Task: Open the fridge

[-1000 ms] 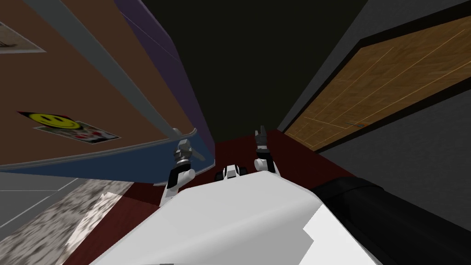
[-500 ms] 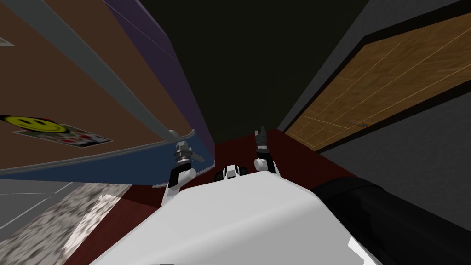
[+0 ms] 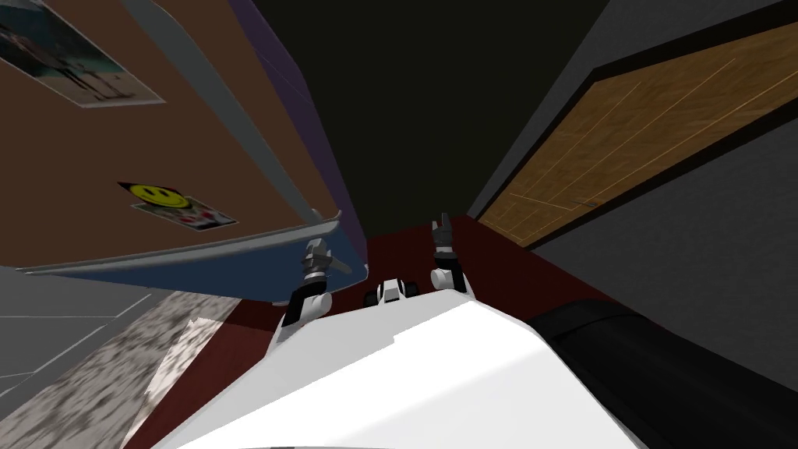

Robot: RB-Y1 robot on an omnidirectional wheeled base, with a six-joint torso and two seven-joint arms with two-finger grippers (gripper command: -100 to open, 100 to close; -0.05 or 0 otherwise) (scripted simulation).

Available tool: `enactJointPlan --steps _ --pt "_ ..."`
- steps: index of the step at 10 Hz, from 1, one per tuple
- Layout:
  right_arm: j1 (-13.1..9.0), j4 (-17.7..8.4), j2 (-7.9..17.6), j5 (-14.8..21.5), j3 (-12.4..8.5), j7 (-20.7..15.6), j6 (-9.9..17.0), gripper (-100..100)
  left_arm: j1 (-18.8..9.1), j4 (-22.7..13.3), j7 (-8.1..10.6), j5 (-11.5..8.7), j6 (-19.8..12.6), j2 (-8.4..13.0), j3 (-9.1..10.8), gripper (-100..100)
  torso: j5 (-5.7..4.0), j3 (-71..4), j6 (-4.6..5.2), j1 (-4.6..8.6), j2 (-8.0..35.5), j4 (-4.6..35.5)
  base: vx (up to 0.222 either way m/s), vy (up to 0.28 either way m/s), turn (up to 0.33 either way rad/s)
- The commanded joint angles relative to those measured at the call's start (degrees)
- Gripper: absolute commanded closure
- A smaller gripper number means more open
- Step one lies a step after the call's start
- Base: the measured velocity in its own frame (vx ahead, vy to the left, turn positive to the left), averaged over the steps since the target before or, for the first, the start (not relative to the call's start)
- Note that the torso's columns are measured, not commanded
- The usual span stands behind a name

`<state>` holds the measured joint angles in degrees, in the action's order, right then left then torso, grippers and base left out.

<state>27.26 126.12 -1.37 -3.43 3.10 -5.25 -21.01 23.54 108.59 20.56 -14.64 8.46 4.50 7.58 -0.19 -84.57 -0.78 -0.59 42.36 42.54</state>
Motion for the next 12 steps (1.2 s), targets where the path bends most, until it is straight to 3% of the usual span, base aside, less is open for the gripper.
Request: enactJointPlan --steps 1,2,5,6,7,8,9,12 --pt "0.0 0.0 0.0 0.0 0.0 0.0 0.0 0 4.5 3.1 1.94 -0.8 2.8 4.6 -4.46 100 0.07 0.1 0.1 -0.17 0.1 0.0 -0.304 0.154 0.033" --pt "0.0 0.0 0.0 0.0 0.0 0.0 0.0 0 4.6 3.1 1.94 -0.8 2.8 5.2 -4.46 100 0.11 0.2 0.23 -0.15 0.2 0.1 -0.197 0.134 -0.019" --pt "0.0 0.0 0.0 0.0 0.0 0.0 0.0 0 10.2 6.7 4.35 -1.8 5.1 10.5 -11.01 100 0.09 0.0 0.34 -0.08 -0.1 0.0 -0.21 0.172 0.029" --pt "0.0 0.0 0.0 0.0 0.0 0.0 0.0 0 10.2 6.7 4.35 -1.8 5.1 11.1 -11.01 100 0.26 0.2 0.48 0.03 0.2 -0.1 -0.23 0.167 -0.003" --pt "0.0 0.0 0.0 0.0 0.0 0.0 0.0 0 12.1 7.9 5.16 -2.2 5.9 13.0 -13.2 100 0.23 0.0 0.51 0.15 -0.1 -0.2 -0.198 0.149 0.017" --pt "0.0 0.0 0.0 0.0 0.0 0.0 0.0 0 10.7 6.9 4.72 -2.0 5.5 11.9 -12.37 100 0.25 -0.1 0.61 0.3 -0.3 -0.3 -0.105 0.062 -0.007" --pt "0.0 0.0 0.0 0.0 0.0 0.0 0.0 0 11.3 7.3 5.21 -1.9 6.1 13.2 -13.74 100 0.18 -0.3 0.69 0.6 -0.7 -0.4 -0.115 0.081 -0.08" --pt "0.0 0.0 0.0 0.0 0.0 0.0 0.0 0 11.6 7.7 5.55 -1.7 6.6 14.4 -14.78 100 0.36 0.0 0.68 0.06 -0.1 -0.4 -0.152 0.171 -0.094"
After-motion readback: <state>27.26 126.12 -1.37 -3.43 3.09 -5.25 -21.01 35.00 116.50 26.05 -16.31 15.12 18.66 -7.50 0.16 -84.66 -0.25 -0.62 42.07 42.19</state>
